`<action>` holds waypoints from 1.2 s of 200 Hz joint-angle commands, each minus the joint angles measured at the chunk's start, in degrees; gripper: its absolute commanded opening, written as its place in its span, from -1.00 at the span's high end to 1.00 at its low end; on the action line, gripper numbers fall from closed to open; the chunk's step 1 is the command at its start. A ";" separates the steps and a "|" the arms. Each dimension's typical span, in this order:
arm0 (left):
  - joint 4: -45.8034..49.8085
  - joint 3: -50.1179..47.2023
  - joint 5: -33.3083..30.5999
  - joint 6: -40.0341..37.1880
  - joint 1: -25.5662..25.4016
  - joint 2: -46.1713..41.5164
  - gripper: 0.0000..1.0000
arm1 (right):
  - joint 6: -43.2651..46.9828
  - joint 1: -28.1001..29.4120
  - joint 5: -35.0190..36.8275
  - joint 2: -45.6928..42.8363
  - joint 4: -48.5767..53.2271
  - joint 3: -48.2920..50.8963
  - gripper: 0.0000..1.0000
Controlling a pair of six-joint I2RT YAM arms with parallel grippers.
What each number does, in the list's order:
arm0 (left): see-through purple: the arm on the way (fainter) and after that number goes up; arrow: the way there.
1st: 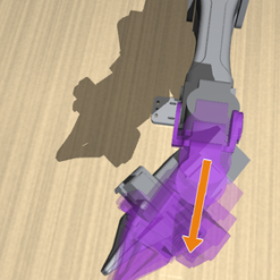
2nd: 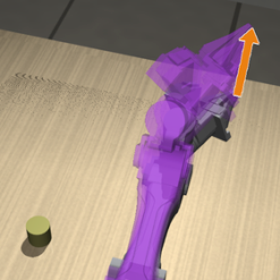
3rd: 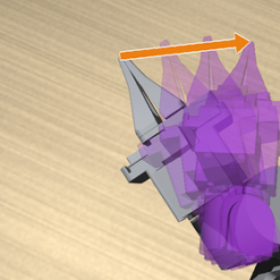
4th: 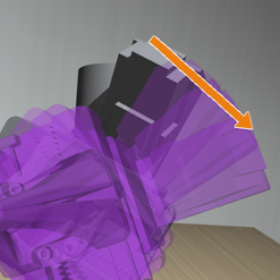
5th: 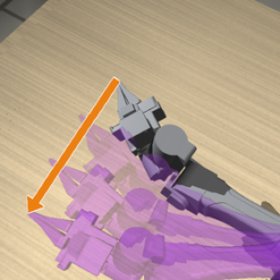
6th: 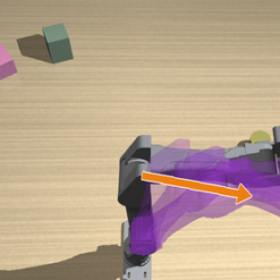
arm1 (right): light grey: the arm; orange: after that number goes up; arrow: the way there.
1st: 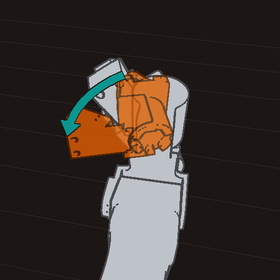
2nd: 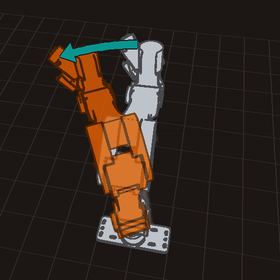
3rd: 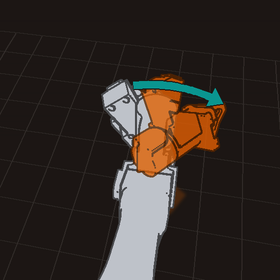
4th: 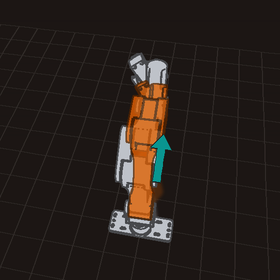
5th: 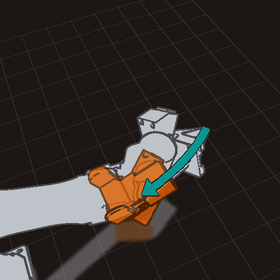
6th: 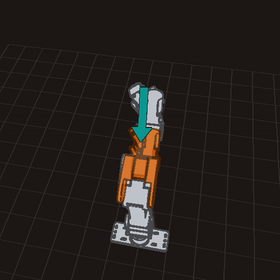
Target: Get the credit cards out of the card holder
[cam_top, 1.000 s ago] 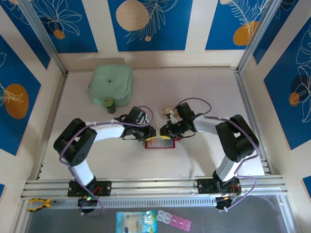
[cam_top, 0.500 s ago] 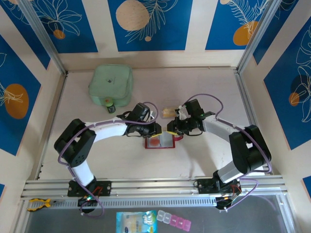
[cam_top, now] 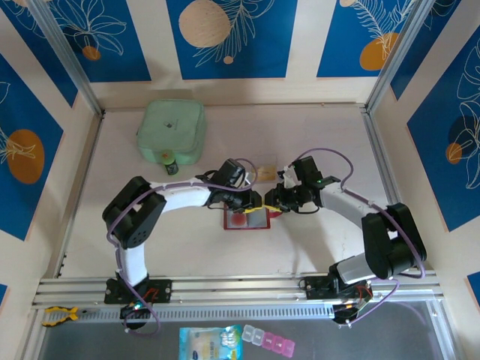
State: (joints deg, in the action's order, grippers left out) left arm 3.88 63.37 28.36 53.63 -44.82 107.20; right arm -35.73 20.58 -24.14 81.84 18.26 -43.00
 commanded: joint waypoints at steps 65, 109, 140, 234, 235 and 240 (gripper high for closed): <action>1.04 1.09 0.23 -1.75 0.59 -0.86 0.19 | 0.39 0.64 0.32 -1.30 2.48 0.45 0.55; 1.29 -3.48 -0.48 -3.21 3.58 -4.87 0.28 | -0.46 3.19 1.09 1.51 2.38 -1.83 0.55; 1.44 -7.60 -0.84 -4.07 6.15 -8.06 0.37 | -1.10 5.56 1.98 4.20 2.48 -4.11 0.55; 3.55 -14.75 -2.57 -7.35 10.43 -10.59 0.65 | -2.45 10.27 5.06 11.30 5.63 -10.96 0.57; 3.53 -14.80 -2.55 -7.37 10.39 -10.55 0.66 | -2.43 10.31 5.02 11.35 5.64 -11.00 0.56; 3.41 -15.08 -2.61 -7.33 10.40 -10.49 0.67 | -2.53 10.51 5.08 11.58 5.72 -11.18 0.56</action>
State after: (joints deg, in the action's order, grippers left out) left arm 5.85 49.74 26.55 47.90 -34.94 97.56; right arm -37.56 30.00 -19.55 92.14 21.52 -52.21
